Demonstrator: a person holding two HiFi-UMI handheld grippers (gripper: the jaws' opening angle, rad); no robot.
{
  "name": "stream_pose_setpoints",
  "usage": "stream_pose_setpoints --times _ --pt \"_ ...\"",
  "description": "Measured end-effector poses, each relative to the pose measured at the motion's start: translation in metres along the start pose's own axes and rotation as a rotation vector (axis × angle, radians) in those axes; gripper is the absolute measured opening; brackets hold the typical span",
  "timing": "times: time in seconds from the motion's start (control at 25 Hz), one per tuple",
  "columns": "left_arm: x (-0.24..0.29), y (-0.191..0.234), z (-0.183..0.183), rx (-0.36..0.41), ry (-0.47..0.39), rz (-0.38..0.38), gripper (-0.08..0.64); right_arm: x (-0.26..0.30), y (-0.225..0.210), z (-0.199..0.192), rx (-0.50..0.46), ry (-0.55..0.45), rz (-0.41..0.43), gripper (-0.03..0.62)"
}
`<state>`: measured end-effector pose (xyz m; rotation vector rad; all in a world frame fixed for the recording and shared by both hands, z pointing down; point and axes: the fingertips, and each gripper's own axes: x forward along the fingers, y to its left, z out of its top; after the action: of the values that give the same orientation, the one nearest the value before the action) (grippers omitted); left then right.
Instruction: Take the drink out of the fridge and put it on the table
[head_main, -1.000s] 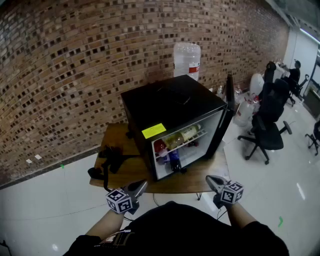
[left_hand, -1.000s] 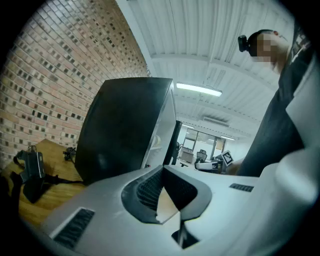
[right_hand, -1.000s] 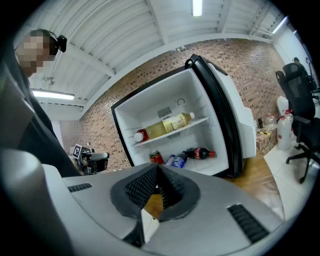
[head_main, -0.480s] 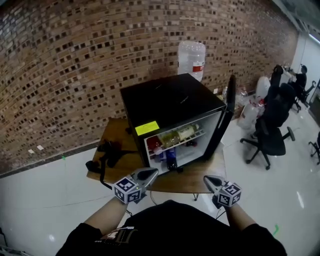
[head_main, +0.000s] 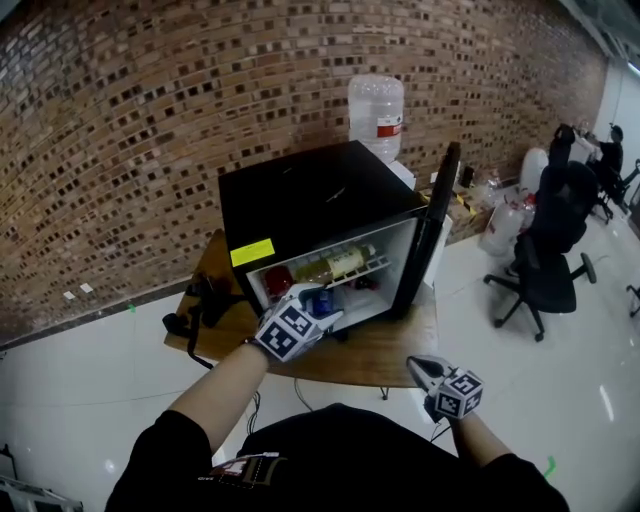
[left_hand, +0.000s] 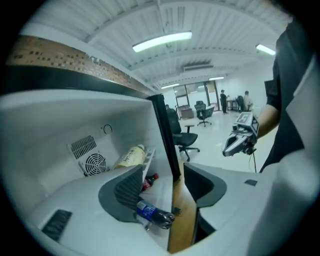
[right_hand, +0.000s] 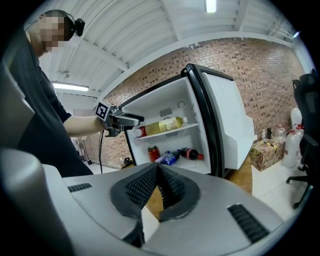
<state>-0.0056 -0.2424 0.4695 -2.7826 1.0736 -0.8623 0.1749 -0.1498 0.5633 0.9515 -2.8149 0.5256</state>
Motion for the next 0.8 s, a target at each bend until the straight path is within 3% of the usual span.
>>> stream_pose_setpoints --times 0.2,0.28,0.44,0.56,0.8 --pt "0.066 0.029 0.013 0.171 0.290 0.082 0.282 -0.029 -0.027 -0.002 0.050 -0.033 -0.003 0.011" --pt "0.088 0.045 0.015 0.204 0.372 0.107 0.292 -0.038 -0.038 -0.006 0.041 -0.042 -0.008 0.011" --pt "0.125 0.070 0.019 0.209 0.457 0.143 0.295 -0.052 -0.050 -0.019 0.046 -0.043 -0.015 0.011" --pt "0.146 0.075 0.022 0.260 0.519 0.132 0.295 -0.059 -0.055 -0.028 0.079 -0.045 -0.022 0.011" --pt "0.167 0.094 0.004 0.230 0.655 0.120 0.304 -0.073 -0.066 -0.037 0.104 -0.056 -0.043 0.011"
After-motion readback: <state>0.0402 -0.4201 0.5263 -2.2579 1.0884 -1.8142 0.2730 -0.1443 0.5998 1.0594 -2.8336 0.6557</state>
